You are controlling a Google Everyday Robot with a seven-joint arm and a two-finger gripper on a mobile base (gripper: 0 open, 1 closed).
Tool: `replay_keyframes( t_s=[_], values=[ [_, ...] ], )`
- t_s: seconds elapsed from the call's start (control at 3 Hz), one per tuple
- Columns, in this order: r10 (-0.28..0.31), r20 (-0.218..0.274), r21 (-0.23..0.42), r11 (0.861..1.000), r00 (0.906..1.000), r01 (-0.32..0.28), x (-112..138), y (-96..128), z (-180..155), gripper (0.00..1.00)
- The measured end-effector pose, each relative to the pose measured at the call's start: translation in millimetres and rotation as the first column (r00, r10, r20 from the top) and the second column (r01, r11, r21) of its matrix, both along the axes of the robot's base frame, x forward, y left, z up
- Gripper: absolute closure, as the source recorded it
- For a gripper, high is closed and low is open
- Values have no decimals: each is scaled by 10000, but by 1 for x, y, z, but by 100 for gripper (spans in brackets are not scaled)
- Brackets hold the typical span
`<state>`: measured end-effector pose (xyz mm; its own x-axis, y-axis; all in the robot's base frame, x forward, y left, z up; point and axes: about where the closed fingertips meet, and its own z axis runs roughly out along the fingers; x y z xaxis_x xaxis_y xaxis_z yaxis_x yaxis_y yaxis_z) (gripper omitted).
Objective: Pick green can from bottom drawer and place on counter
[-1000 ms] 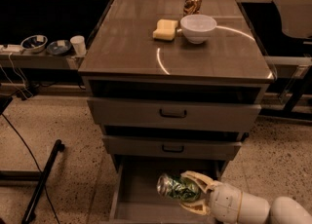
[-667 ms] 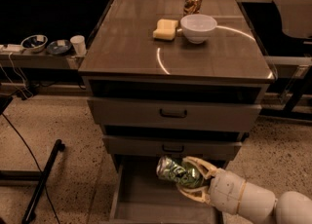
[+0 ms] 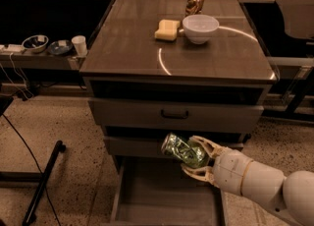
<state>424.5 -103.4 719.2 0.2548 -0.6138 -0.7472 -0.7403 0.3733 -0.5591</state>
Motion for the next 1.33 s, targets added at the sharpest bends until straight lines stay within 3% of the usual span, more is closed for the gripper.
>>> replay_keyframes(
  t_s=[0.67,1.0,1.33],
  values=[
    [161,-179,64,9999,9997,-159,6,5,-3,100],
    [552,-456,366,9979,9974,-536,27,10,16,100],
    [836,-502,551,9952,9952,-808,73,7,72,100]
  ],
)
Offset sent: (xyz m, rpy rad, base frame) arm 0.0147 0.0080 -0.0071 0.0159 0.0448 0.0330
